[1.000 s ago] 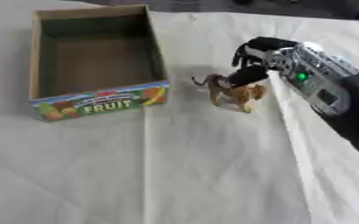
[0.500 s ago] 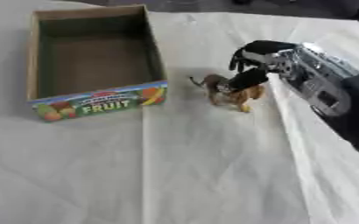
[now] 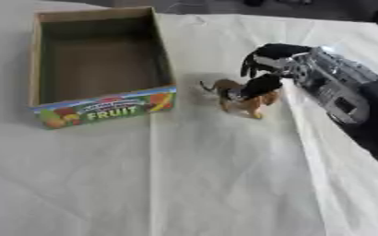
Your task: Pick up objects on the table and place them in the box.
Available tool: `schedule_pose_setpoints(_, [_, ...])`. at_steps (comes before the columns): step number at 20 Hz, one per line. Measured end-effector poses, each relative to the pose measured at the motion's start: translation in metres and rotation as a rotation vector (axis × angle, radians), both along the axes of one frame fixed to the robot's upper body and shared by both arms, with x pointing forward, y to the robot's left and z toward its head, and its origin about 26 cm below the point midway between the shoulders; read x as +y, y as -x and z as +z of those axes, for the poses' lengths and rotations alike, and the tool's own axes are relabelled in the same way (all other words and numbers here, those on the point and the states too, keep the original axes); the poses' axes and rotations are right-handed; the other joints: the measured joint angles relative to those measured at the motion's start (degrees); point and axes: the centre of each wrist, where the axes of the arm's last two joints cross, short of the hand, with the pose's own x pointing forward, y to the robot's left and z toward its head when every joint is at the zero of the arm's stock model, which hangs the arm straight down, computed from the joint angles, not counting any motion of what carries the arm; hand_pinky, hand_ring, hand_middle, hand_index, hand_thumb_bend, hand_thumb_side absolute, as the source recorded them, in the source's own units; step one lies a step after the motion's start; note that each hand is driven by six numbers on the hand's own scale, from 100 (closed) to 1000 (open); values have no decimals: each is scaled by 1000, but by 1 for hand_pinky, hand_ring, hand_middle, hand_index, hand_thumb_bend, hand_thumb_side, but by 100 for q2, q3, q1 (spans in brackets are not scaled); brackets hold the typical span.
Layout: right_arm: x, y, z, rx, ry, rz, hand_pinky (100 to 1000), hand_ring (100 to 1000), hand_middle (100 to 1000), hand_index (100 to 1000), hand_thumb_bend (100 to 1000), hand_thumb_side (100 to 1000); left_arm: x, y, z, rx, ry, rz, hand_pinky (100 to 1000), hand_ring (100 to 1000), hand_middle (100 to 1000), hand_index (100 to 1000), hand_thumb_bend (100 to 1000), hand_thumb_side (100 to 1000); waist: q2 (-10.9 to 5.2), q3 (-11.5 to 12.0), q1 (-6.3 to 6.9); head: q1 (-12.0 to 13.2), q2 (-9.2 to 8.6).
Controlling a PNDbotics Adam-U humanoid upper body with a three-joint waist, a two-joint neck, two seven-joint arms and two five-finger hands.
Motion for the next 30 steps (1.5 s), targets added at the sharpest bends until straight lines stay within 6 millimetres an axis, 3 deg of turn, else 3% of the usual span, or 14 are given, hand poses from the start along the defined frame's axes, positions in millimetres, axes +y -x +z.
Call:
schedule_pose_setpoints(19, [-1, 1, -3, 11, 83, 63, 808, 881, 773, 821, 437, 761, -1, 0, 2, -7, 3, -6, 717, 928, 849, 927, 598, 101, 1, 8, -27, -30, -1])
schedule_pose_setpoints(25, [-2, 1, -5, 8, 108, 72, 811, 875, 729, 791, 440, 757, -1, 0, 2, -7, 3, -6, 716, 927, 848, 926, 591, 100, 1, 8, -38, -31, -26])
schedule_pose_setpoints(28, [-2, 1, -5, 4, 113, 73, 808, 872, 695, 717, 445, 750, -1, 0, 2, -7, 3, -6, 714, 924, 848, 926, 586, 100, 1, 7, -41, -33, -43])
schedule_pose_setpoints(30, [-2, 1, -5, 0, 114, 72, 809, 875, 708, 753, 446, 749, -1, 0, 2, -7, 3, -7, 713, 923, 847, 925, 585, 100, 1, 4, -45, -35, -46])
